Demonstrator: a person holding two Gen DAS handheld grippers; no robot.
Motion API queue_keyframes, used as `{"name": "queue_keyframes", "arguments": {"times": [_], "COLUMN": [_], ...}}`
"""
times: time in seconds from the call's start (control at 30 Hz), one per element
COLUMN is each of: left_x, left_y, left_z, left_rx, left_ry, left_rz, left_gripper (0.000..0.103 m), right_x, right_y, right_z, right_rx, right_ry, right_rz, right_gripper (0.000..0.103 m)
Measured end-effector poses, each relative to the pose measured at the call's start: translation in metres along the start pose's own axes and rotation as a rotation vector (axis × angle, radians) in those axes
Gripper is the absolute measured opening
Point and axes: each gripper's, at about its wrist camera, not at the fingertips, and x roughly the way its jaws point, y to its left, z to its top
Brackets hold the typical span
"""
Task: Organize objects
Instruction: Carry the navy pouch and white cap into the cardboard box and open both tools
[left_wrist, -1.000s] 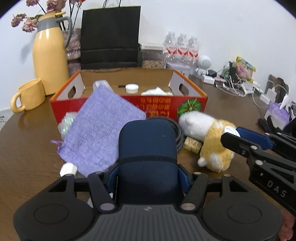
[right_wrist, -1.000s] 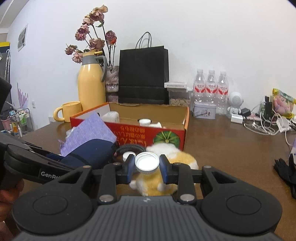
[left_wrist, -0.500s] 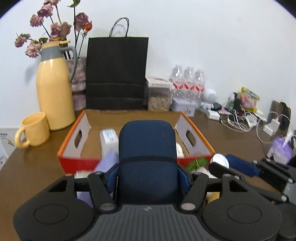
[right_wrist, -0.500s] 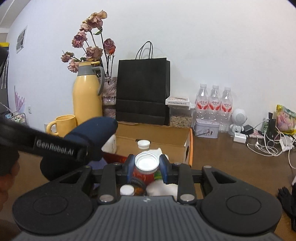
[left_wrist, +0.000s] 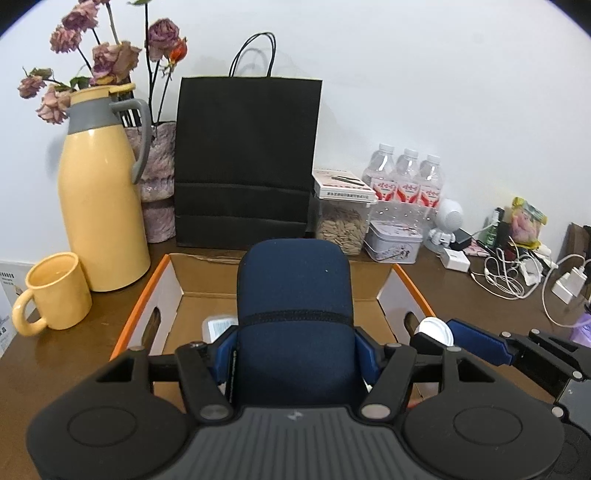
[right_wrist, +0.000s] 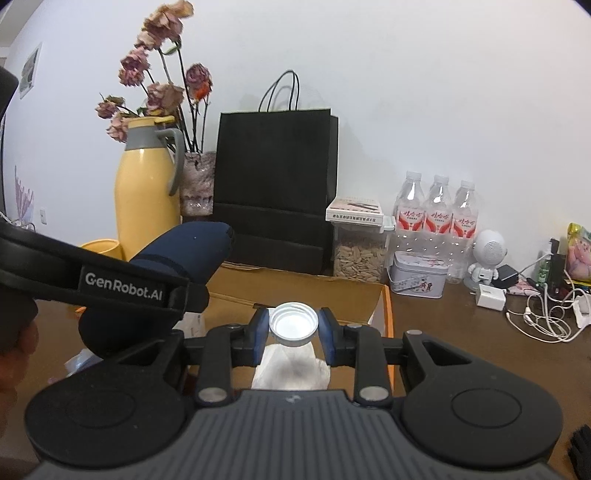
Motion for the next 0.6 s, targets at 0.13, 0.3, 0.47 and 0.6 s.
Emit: {"name": "queue_keyframes", "arguments": {"times": [0.13,0.3,0.47,0.6], "left_x": [0.024,0.051,0.073,0.076], "left_y": [0.005,0.008,0.011,0.011], "left_z": [0.009,0.014,0.012,0.01], "left_rx": [-0.011,-0.02,-0.006,-0.002], "left_ry": [0.01,0.03,0.085,0.091], "left_rz": [0.004,-0.008,0.017,0.035], "left_gripper": [0.063,0.063,0.062,0.067], "right_x": [0.026,0.05,0.063,0.068], "right_y": [0.0,-0.001,-0.006,-0.006], "right_z": [0.007,0.008,0.001,-0.003], "right_rx": [-0.012,-0.012,-0.004,-0.006], "right_ry": [0.025,0.047,0.089,0.118], "right_rz": [-0.004,-0.025,-0.021,-0.006], "right_gripper": [0.029,0.029,0.029,0.032]}}
